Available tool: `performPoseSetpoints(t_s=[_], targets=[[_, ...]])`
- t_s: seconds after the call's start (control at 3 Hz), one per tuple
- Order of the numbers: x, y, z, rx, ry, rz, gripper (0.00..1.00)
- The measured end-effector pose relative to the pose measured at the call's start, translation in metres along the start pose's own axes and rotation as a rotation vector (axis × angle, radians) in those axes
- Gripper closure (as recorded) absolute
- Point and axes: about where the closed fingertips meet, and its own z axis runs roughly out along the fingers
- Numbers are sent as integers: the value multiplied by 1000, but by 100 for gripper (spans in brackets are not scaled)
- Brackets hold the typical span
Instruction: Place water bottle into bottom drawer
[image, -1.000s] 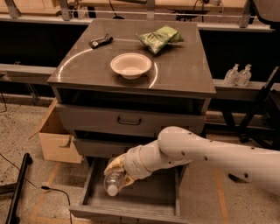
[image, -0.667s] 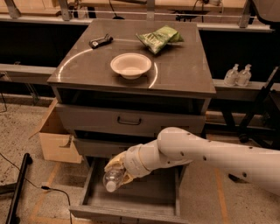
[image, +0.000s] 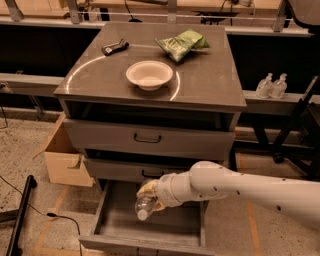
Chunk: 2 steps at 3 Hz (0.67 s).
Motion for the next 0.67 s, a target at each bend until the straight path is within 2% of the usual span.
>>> performPoseSetpoints(t_s=[0.33,0.67], targets=[[44,30,13,13,67,9,100],[70,59,35,5,60,44,100]])
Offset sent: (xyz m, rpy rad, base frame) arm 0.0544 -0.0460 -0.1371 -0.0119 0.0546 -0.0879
